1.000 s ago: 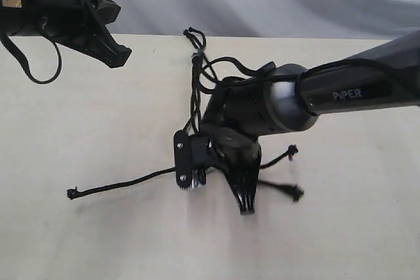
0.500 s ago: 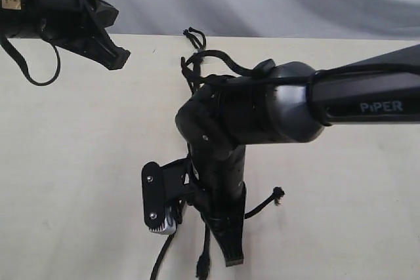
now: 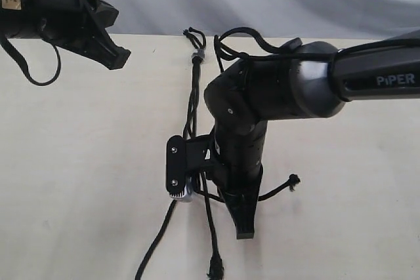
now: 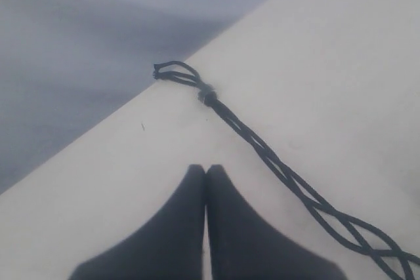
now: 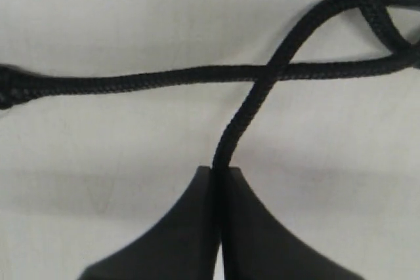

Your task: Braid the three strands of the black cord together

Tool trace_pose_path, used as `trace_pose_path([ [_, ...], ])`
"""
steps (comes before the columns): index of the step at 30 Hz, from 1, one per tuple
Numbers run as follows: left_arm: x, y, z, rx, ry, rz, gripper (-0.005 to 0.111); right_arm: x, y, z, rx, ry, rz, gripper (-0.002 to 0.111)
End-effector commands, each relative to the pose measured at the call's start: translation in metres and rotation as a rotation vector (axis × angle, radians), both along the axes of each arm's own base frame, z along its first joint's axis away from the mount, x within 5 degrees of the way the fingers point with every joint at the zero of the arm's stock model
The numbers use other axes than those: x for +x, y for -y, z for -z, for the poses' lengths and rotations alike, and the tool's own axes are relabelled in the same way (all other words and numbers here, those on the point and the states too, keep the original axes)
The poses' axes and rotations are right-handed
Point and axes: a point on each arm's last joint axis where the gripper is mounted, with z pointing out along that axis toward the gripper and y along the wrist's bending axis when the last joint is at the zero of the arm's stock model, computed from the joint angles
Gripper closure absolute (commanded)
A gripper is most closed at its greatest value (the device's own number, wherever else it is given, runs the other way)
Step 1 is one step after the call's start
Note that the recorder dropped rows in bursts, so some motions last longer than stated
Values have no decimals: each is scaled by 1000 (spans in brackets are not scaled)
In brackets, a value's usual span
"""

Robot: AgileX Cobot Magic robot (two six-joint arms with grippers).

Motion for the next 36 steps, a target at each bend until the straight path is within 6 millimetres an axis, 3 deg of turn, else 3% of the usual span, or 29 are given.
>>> trace_pose_path([
  [1, -2, -2, 0, -12, -6, -10, 106, 2, -1, -2, 29, 29, 4, 98],
  [8, -2, -2, 0, -14, -7, -11, 106, 4, 0, -4, 30, 50, -3, 36],
  [11, -2, -2, 1, -16, -10, -14, 106, 12, 5, -15, 87, 106, 34, 22],
  [17, -3, -3, 4, -54, -65, -55, 106, 35, 35, -79, 358, 313, 246, 20],
  [22, -5, 2, 6, -216, -143, -97, 106, 40, 70, -127, 560, 417, 452, 20],
  [24, -8, 4, 9, -287, -214, -121, 106, 42, 84, -134, 601, 491, 495, 20],
  [28, -12, 14, 25, -238, -346, -103, 106, 53, 113, -131, 689, 677, 622, 20],
  [32, -19, 45, 46, -210, -467, -31, 106, 57, 138, -118, 763, 796, 785, 20],
  [36, -32, 85, 74, -130, -541, 88, 106, 53, 150, -106, 752, 890, 803, 20],
])
